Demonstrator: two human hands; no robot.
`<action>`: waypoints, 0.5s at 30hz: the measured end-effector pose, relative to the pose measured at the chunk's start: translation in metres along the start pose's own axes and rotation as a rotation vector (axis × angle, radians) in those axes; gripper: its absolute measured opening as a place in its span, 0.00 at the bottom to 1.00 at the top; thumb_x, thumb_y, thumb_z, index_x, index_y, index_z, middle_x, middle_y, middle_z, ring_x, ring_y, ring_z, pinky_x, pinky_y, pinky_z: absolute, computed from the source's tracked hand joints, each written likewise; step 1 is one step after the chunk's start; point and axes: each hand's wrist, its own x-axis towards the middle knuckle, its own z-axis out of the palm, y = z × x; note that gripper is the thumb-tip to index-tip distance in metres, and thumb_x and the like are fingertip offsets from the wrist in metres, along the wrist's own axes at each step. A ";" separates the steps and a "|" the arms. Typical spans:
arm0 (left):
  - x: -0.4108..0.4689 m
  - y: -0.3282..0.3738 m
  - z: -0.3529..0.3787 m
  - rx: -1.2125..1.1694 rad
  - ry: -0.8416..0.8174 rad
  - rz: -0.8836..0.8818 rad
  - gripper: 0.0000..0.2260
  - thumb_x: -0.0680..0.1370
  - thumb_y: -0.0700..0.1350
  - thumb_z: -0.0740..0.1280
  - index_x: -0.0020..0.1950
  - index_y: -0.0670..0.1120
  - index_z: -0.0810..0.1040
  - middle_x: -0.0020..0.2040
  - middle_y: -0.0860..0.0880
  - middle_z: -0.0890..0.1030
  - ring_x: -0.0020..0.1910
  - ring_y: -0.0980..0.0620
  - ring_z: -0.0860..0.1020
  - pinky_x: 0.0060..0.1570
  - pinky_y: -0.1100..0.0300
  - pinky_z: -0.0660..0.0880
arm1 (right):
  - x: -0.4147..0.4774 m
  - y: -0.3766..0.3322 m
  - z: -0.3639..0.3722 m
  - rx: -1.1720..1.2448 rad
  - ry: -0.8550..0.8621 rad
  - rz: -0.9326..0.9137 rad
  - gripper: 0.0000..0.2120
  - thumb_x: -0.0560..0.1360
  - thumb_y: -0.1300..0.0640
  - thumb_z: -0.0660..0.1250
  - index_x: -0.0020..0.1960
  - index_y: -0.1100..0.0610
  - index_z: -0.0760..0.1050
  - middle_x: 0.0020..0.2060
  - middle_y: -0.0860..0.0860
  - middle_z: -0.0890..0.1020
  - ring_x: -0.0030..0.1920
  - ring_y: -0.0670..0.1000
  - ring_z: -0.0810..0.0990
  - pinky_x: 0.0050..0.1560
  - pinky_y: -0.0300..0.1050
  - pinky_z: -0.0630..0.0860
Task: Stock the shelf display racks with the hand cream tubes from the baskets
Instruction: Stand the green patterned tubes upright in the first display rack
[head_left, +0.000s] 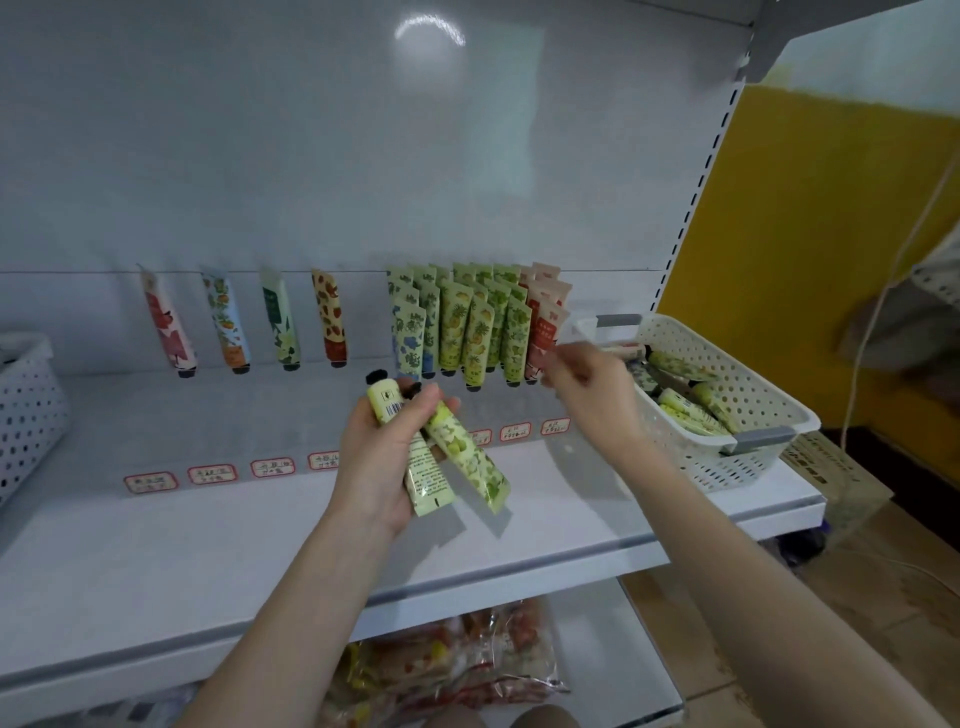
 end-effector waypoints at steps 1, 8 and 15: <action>-0.001 0.003 0.000 -0.001 0.012 0.023 0.06 0.74 0.38 0.68 0.48 0.44 0.73 0.41 0.44 0.81 0.38 0.52 0.83 0.35 0.56 0.80 | -0.012 -0.005 0.001 0.039 -0.054 -0.030 0.09 0.78 0.58 0.62 0.47 0.61 0.79 0.40 0.54 0.83 0.38 0.48 0.81 0.40 0.41 0.77; -0.018 0.015 0.001 -0.067 0.079 0.090 0.04 0.75 0.39 0.67 0.44 0.42 0.73 0.32 0.46 0.82 0.31 0.52 0.81 0.35 0.55 0.80 | -0.070 -0.042 0.006 0.320 -0.437 0.113 0.06 0.74 0.55 0.67 0.51 0.55 0.77 0.36 0.47 0.81 0.34 0.38 0.80 0.38 0.33 0.78; -0.036 0.020 -0.004 0.081 0.042 0.128 0.05 0.75 0.37 0.68 0.47 0.46 0.74 0.39 0.43 0.81 0.39 0.50 0.80 0.32 0.60 0.79 | -0.085 -0.050 0.004 0.349 -0.421 0.221 0.12 0.70 0.62 0.72 0.52 0.62 0.79 0.36 0.50 0.81 0.31 0.39 0.78 0.34 0.32 0.75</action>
